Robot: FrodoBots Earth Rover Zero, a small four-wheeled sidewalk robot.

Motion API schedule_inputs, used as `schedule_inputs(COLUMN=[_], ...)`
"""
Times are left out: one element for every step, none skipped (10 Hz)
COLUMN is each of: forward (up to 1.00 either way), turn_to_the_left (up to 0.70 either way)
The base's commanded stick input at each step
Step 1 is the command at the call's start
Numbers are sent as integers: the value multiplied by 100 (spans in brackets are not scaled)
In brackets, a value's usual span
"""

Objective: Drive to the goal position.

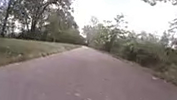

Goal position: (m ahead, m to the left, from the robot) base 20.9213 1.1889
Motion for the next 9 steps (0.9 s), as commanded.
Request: schedule_inputs(forward=[100, 100, 100, 100, 100, 100, 100, 100, 100], turn_to_the_left=[0, 0, 0, 0, 0, 0, 0, 0, 0])
